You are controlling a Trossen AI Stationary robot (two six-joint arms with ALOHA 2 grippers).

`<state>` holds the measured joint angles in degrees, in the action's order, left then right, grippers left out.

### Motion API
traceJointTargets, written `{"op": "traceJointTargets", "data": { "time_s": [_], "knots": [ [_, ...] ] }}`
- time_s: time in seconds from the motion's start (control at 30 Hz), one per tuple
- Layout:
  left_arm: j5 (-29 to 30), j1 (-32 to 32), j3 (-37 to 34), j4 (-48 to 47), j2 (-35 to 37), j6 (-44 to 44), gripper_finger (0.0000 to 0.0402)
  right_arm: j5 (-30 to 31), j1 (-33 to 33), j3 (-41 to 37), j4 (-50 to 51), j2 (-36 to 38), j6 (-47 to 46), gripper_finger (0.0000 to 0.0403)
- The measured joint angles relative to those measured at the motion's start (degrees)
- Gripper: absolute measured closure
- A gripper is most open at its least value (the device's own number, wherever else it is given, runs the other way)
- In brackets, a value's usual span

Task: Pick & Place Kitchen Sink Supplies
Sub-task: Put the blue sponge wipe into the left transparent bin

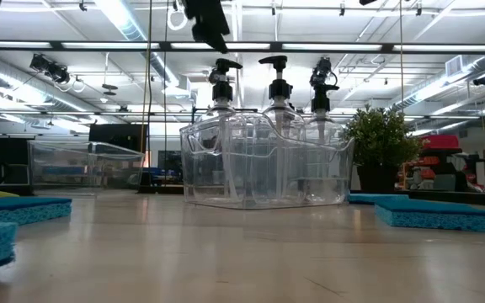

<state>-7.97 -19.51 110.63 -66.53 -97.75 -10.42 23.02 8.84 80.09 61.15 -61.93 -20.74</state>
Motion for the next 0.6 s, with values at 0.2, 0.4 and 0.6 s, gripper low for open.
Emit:
{"op": "traceJointTargets", "data": {
  "time_s": [0.2,0.4,0.6],
  "knots": [
    [0.5,7.94,0.01,-4.6,0.81,2.45,0.0092,-8.28,0.04,-6.68,-2.18,-0.25,0.25,0.0266],
    [1.36,13.42,0.0,-5.24,0.96,4.02,0.0093,-13.06,0.07,-12.2,-2.35,-0.26,0.26,0.0266],
    [3.74,15.48,-1.97,-7.88,1.43,4.34,0.0093,-13.59,0.07,-14.59,-2.46,-0.26,0.24,0.0266]
  ]
}}
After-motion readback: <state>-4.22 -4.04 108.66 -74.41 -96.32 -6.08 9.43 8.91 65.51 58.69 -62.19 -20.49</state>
